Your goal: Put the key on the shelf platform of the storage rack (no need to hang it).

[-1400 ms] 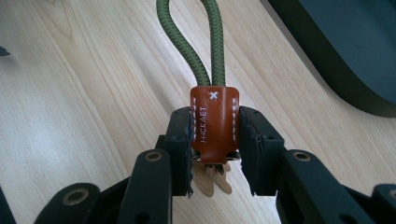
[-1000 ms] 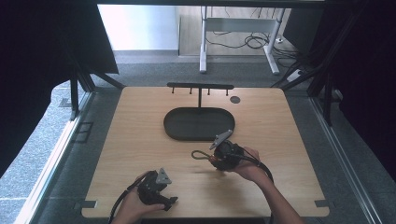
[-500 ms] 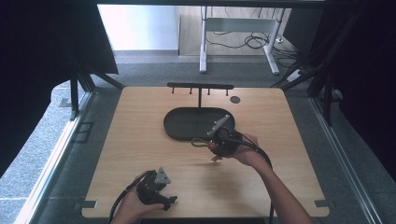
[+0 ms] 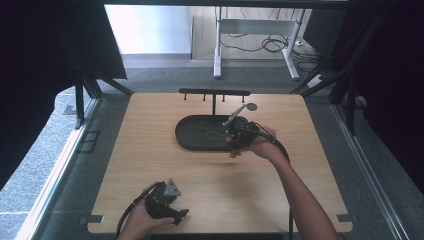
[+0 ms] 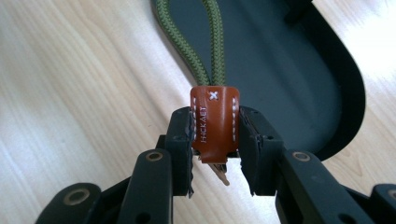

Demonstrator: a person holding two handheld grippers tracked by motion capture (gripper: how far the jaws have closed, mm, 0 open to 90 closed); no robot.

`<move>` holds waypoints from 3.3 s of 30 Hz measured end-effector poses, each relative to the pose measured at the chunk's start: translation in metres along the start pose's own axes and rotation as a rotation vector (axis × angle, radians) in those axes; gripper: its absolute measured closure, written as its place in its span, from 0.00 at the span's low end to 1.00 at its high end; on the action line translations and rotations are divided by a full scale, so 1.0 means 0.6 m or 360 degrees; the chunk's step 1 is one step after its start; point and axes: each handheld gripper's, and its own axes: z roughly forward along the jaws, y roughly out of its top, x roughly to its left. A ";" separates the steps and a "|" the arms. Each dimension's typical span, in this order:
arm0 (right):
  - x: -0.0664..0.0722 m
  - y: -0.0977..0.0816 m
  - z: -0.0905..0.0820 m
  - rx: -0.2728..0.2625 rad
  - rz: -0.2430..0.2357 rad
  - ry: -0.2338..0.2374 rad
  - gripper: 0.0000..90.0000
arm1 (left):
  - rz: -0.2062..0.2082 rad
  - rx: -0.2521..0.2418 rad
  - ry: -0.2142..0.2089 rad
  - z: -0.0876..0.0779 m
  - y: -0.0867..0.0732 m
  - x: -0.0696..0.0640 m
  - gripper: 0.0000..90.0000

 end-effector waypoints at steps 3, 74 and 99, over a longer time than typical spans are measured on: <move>-0.007 0.003 0.003 -0.0003 0.0011 0.0003 0.75 | -0.0003 0.0000 -0.0001 0.000 0.000 0.001 0.21; -0.087 -0.019 0.116 -0.0169 0.0297 -0.0185 0.49 | -0.0002 0.0006 -0.0009 0.006 0.001 -0.005 0.21; -0.008 -0.212 0.015 -0.0458 0.0389 0.0005 0.48 | 0.0013 0.0013 0.0004 0.010 0.005 -0.014 0.21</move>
